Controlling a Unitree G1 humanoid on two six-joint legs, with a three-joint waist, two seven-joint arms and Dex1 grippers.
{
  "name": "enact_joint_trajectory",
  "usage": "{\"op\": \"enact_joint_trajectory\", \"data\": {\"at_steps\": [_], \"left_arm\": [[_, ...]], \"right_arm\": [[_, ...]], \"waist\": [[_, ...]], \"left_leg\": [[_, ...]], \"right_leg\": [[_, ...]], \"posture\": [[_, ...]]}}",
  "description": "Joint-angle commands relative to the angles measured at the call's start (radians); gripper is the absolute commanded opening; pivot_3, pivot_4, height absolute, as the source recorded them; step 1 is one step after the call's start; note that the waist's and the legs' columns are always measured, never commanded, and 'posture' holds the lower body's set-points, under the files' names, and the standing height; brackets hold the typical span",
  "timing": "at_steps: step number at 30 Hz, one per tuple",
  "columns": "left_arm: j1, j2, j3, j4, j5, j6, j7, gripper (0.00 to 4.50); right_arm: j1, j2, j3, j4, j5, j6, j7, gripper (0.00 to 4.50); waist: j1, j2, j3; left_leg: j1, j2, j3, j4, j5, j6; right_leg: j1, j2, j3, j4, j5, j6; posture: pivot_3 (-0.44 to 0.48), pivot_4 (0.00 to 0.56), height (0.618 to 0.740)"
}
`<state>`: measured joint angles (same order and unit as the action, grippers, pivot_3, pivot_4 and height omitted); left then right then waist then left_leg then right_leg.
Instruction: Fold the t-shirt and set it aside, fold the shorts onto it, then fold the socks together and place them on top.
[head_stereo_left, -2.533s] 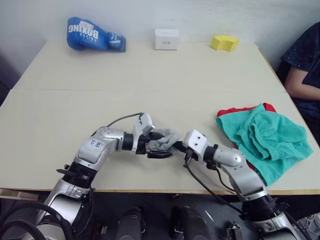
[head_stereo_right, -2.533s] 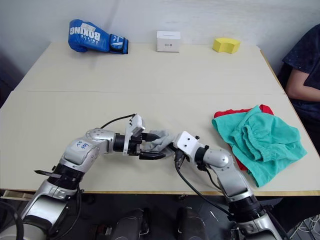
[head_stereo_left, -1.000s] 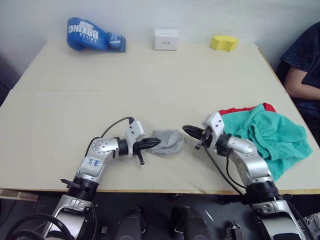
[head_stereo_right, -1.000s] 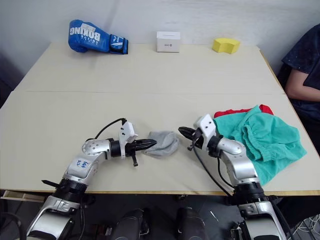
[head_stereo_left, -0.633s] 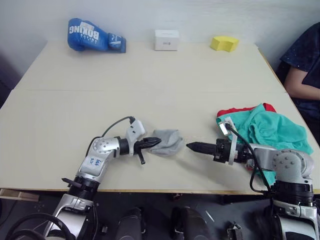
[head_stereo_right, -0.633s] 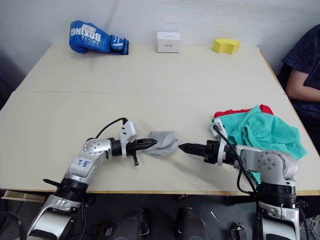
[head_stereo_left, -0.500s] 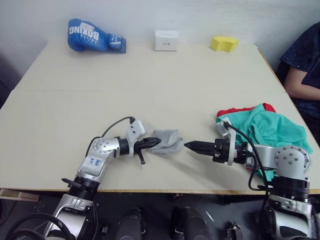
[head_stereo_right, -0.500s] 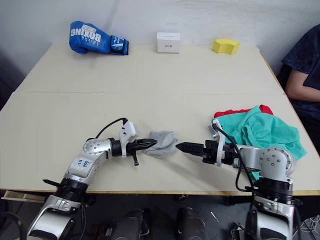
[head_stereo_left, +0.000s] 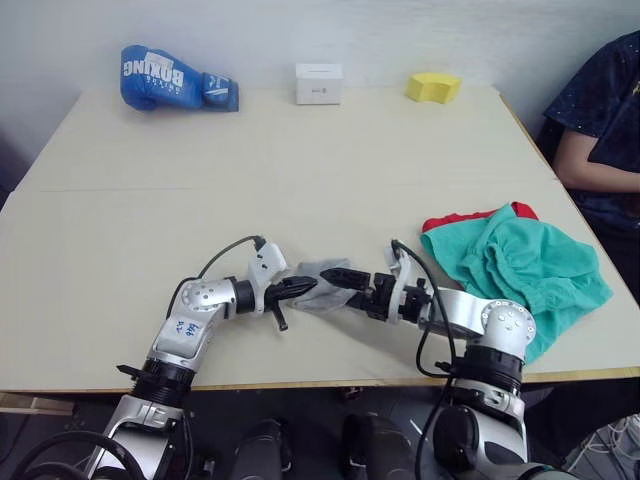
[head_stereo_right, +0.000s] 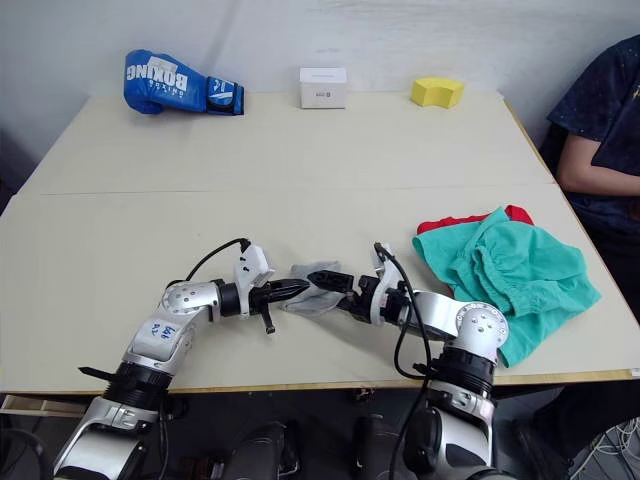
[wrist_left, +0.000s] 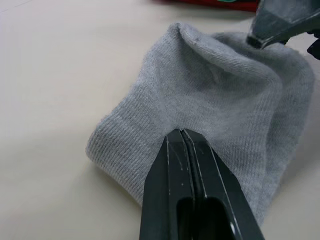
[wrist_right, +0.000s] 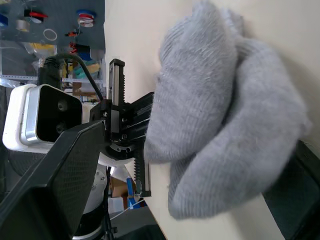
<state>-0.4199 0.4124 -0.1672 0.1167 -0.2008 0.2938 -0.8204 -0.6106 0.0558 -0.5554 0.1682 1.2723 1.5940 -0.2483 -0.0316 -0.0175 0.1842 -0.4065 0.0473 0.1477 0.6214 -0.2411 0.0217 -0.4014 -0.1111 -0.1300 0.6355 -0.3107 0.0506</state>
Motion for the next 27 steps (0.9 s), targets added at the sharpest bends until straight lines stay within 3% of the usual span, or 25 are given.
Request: {"op": "enact_joint_trajectory", "data": {"at_steps": [1, 9, 12, 16, 17, 21, 24, 27], "left_arm": [[0.033, 0.001, -0.03, 0.008, 0.033, 0.029, 0.01, 0.0], [0.051, 0.005, -0.028, -0.008, 0.03, 0.034, 0.02, 0.0], [0.055, 0.009, -0.022, -0.015, 0.02, 0.031, 0.01, 0.0], [0.047, 0.011, 0.027, -0.06, -0.034, 0.024, -0.012, 0.0], [0.042, 0.016, 0.05, -0.099, -0.075, 0.036, -0.034, 0.18], [0.032, 0.05, 0.111, -0.246, -0.179, 0.038, -0.103, 1.19], [0.025, 0.066, 0.156, -0.338, -0.286, 0.118, -0.125, 2.11], [0.01, 0.07, 0.18, -0.406, -0.357, 0.168, -0.122, 3.03]], "right_arm": [[-0.004, 0.037, 0.025, 0.047, 0.004, 0.02, -0.043, 3.87], [-0.032, 0.019, -0.011, 0.078, 0.006, -0.031, -0.075, 1.1], [0.0, 0.004, 0.0, 0.054, 0.006, -0.032, -0.058, 0.3], [0.06, -0.033, 0.006, -0.039, 0.059, -0.043, 0.003, 0.15], [0.075, -0.054, 0.005, -0.086, 0.111, -0.041, 0.028, 0.15], [0.137, -0.146, 0.018, -0.251, 0.32, -0.105, 0.08, 0.14], [0.188, -0.206, -0.002, -0.363, 0.464, -0.26, 0.095, 0.14], [0.281, -0.299, -0.071, -0.456, 0.5, -0.385, 0.153, 0.14]], "waist": [[0.0, 0.0, 0.0], [0.0, 0.0, 0.0], [0.001, 0.0, 0.0], [0.006, 0.0, 0.0], [0.007, 0.0, 0.0], [0.004, 0.001, 0.001], [0.0, 0.001, 0.001], [0.004, 0.001, 0.001]], "left_leg": [[0.0, 0.0, 0.0, 0.0, 0.0, 0.0], [-0.001, 0.0, 0.0, -0.001, 0.0, 0.0], [0.0, 0.0, 0.0, -0.001, 0.0, 0.0], [-0.001, 0.0, 0.0, -0.003, 0.0, 0.0], [-0.002, -0.001, 0.0, -0.005, 0.0, 0.0], [-0.019, -0.003, 0.0, -0.005, 0.006, 0.004], [-0.019, -0.003, 0.002, -0.005, 0.006, 0.003], [-0.018, -0.002, 0.001, -0.006, 0.006, 0.003]], "right_leg": [[0.0, 0.0, 0.0, 0.0, 0.0, 0.0], [-0.001, 0.0, 0.0, -0.002, 0.0, 0.0], [0.0, 0.0, 0.0, -0.002, 0.0, 0.0], [0.0, 0.0, 0.0, -0.006, 0.0, 0.001], [0.0, 0.0, 0.0, -0.008, 0.001, 0.002], [-0.015, -0.001, 0.0, -0.008, 0.002, 0.003], [-0.015, 0.0, 0.0, -0.009, 0.002, 0.004], [-0.014, 0.002, -0.001, -0.01, 0.001, 0.006]], "posture": [[0.0, 0.15, 0.74], [0.0, 0.15, 0.74], [0.0, 0.15, 0.74], [0.0, 0.15, 0.74], [0.0, 0.15, 0.74], [0.0, 0.15, 0.74], [0.0, 0.15, 0.74], [0.0, 0.15, 0.74]]}}
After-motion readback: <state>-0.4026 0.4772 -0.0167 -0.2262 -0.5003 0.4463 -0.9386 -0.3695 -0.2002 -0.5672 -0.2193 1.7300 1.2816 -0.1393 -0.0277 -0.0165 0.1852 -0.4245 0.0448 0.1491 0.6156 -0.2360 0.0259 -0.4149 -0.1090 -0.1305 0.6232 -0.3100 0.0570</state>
